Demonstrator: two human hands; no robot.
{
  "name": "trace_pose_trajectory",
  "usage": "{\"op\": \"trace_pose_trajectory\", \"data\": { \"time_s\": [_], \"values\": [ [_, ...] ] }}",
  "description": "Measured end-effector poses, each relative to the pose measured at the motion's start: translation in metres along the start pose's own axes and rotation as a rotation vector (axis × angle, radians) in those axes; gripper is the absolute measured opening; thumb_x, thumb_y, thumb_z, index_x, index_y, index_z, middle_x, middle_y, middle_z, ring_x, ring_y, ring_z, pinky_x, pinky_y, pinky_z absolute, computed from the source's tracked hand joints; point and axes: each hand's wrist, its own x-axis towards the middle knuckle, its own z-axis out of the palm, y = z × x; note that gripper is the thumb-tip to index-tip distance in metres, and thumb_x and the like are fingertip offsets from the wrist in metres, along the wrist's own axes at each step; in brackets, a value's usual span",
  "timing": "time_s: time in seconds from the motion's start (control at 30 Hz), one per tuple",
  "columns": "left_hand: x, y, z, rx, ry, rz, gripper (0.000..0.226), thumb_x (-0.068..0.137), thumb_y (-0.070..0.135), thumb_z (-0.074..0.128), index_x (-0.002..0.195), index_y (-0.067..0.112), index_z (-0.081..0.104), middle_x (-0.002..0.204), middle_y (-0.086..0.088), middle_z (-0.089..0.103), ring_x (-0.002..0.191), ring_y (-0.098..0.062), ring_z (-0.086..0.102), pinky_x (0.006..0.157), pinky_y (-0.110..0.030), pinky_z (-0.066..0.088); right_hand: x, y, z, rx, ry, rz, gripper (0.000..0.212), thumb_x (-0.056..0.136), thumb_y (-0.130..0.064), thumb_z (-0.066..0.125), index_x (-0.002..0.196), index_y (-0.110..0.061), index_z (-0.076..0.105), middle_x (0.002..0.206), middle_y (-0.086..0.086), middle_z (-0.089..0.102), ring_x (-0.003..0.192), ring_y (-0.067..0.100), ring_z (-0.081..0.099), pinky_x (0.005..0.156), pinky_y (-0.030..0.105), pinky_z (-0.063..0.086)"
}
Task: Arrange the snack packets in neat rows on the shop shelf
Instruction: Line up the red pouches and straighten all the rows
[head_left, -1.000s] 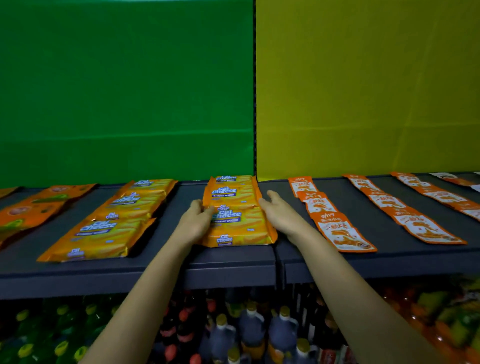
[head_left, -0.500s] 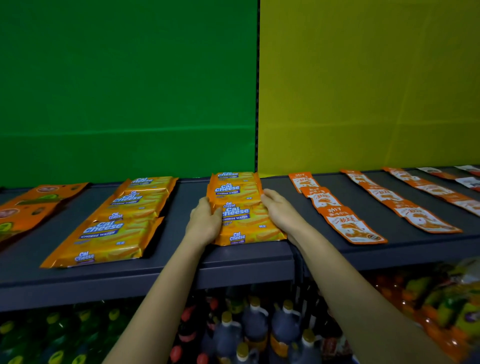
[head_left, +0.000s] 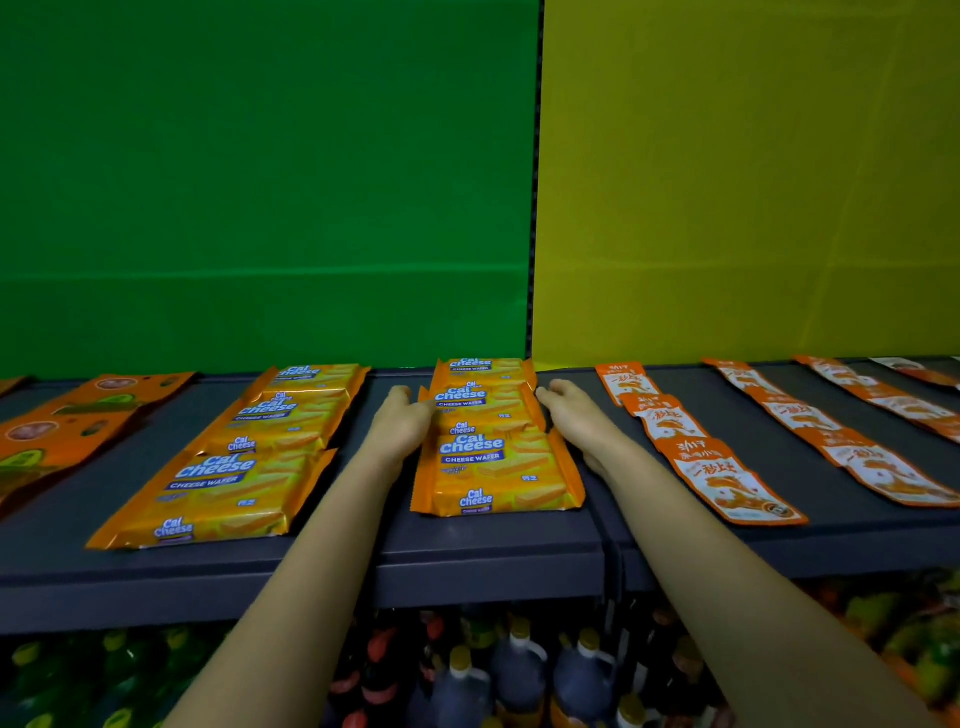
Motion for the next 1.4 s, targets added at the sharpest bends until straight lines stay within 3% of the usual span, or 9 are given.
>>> {"op": "trace_pose_trajectory", "data": {
  "time_s": [0.13, 0.27, 0.43, 0.5, 0.6, 0.77, 1.0, 1.23, 1.4],
  "values": [
    [0.018, 0.003, 0.003, -0.010, -0.015, -0.014, 0.059, 0.095, 0.024, 0.044, 0.145, 0.005, 0.020, 0.150, -0.013, 0.030, 0.132, -0.028, 0.038, 0.094, -0.031, 0.035, 0.020, 0.001, 0.003, -0.032, -0.041, -0.004, 0.040, 0.099, -0.022, 0.038, 0.134, -0.001, 0.040, 0.135, 0.015, 0.049, 0.122, 0.027, 0.049, 0.087, 0.028, 0.038],
    [0.035, 0.004, 0.005, 0.017, -0.008, 0.014, 0.034, 0.094, 0.021, 0.044, 0.126, 0.009, 0.047, 0.135, -0.011, 0.045, 0.120, -0.025, 0.047, 0.089, -0.028, 0.036, 0.040, 0.003, 0.008, -0.059, -0.017, -0.037, 0.038, 0.099, -0.021, 0.037, 0.132, -0.004, 0.044, 0.136, 0.014, 0.050, 0.123, 0.028, 0.049, 0.105, 0.038, 0.038],
    [0.046, 0.003, 0.008, -0.005, -0.012, 0.045, 0.045, 0.095, 0.023, 0.043, 0.137, 0.005, 0.040, 0.140, -0.015, 0.046, 0.124, -0.029, 0.048, 0.101, -0.034, 0.039, 0.055, 0.004, 0.012, -0.112, -0.006, -0.049, 0.042, 0.100, -0.024, 0.034, 0.137, -0.005, 0.042, 0.142, 0.013, 0.045, 0.130, 0.027, 0.042, 0.109, 0.036, 0.032],
    [0.049, 0.002, 0.009, 0.014, -0.013, 0.073, 0.040, 0.097, 0.025, 0.040, 0.131, 0.005, 0.047, 0.135, -0.015, 0.052, 0.119, -0.029, 0.052, 0.101, -0.036, 0.041, 0.059, 0.006, 0.014, -0.141, 0.007, -0.060, 0.041, 0.100, -0.023, 0.034, 0.136, -0.005, 0.043, 0.142, 0.012, 0.045, 0.130, 0.026, 0.042, 0.104, 0.031, 0.033],
    [0.051, 0.000, 0.012, 0.052, 0.010, 0.109, 0.035, 0.098, 0.024, 0.038, 0.123, 0.006, 0.055, 0.127, -0.014, 0.057, 0.113, -0.028, 0.055, 0.088, -0.028, 0.039, 0.064, 0.009, 0.016, -0.185, 0.020, -0.080, 0.038, 0.100, -0.021, 0.032, 0.130, -0.005, 0.048, 0.136, 0.012, 0.051, 0.125, 0.026, 0.046, 0.094, 0.028, 0.036],
    [0.050, 0.000, 0.016, 0.131, 0.073, 0.169, 0.035, 0.098, 0.020, 0.036, 0.118, 0.001, 0.057, 0.125, -0.016, 0.059, 0.111, -0.028, 0.055, 0.081, -0.026, 0.034, 0.067, 0.011, 0.017, -0.231, 0.009, -0.116, 0.038, 0.100, -0.022, 0.032, 0.131, -0.005, 0.048, 0.137, 0.013, 0.049, 0.127, 0.028, 0.044, 0.097, 0.029, 0.035],
    [0.050, -0.004, 0.015, 0.239, 0.121, 0.225, 0.034, 0.097, 0.017, 0.036, 0.111, -0.002, 0.061, 0.121, -0.019, 0.061, 0.111, -0.031, 0.055, 0.087, -0.032, 0.040, 0.067, 0.011, 0.017, -0.226, -0.022, -0.132, 0.040, 0.101, -0.024, 0.031, 0.134, -0.006, 0.045, 0.141, 0.012, 0.046, 0.131, 0.026, 0.040, 0.101, 0.029, 0.032],
    [0.037, 0.006, 0.009, 0.289, 0.245, 0.334, 0.030, 0.095, 0.013, 0.041, 0.113, -0.001, 0.061, 0.122, -0.019, 0.061, 0.114, -0.030, 0.054, 0.090, -0.031, 0.038, 0.062, 0.005, 0.014, -0.139, 0.049, -0.168, 0.036, 0.099, -0.021, 0.034, 0.118, -0.001, 0.057, 0.126, 0.020, 0.057, 0.115, 0.027, 0.052, 0.092, 0.033, 0.039],
    [0.017, 0.039, -0.014, 0.239, 0.305, 0.429, 0.025, 0.092, 0.016, 0.048, 0.103, 0.005, 0.067, 0.111, -0.014, 0.068, 0.107, -0.029, 0.059, 0.091, -0.034, 0.045, 0.043, -0.023, 0.019, -0.145, 0.033, -0.351, 0.035, 0.096, -0.011, 0.041, 0.129, -0.004, 0.052, 0.137, 0.012, 0.051, 0.128, 0.023, 0.046, 0.106, 0.029, 0.032]
  ]
}}
